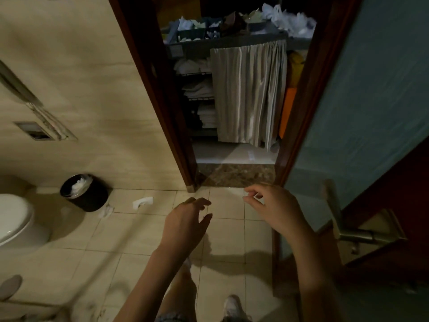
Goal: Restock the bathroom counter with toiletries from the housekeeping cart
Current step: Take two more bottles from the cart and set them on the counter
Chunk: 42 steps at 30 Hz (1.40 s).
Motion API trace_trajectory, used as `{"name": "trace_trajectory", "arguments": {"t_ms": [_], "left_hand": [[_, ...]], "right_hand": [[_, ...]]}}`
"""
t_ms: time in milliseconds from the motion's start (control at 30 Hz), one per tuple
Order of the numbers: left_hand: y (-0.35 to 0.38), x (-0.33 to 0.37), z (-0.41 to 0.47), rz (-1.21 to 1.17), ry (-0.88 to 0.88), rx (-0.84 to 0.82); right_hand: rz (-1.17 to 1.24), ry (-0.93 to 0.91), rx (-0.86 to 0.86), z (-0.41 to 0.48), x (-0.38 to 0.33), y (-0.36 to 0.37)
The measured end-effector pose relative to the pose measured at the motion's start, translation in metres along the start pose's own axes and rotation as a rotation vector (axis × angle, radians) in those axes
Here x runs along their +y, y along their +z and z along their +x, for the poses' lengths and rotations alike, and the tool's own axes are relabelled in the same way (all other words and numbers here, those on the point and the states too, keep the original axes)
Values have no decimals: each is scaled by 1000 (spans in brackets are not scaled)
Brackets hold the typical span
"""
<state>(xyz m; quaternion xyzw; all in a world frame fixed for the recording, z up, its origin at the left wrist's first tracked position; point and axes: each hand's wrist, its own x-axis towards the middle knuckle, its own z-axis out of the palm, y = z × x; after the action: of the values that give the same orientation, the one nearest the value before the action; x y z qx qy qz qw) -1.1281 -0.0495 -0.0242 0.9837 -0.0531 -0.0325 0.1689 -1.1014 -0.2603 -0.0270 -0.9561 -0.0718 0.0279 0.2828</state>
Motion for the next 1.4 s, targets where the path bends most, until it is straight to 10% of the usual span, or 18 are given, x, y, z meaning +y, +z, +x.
{"name": "trace_trajectory", "arguments": {"t_ms": [1400], "left_hand": [[-66,-175,518,-209,149,-30]], "right_hand": [[-91,145,-8,498,-48,18]]}}
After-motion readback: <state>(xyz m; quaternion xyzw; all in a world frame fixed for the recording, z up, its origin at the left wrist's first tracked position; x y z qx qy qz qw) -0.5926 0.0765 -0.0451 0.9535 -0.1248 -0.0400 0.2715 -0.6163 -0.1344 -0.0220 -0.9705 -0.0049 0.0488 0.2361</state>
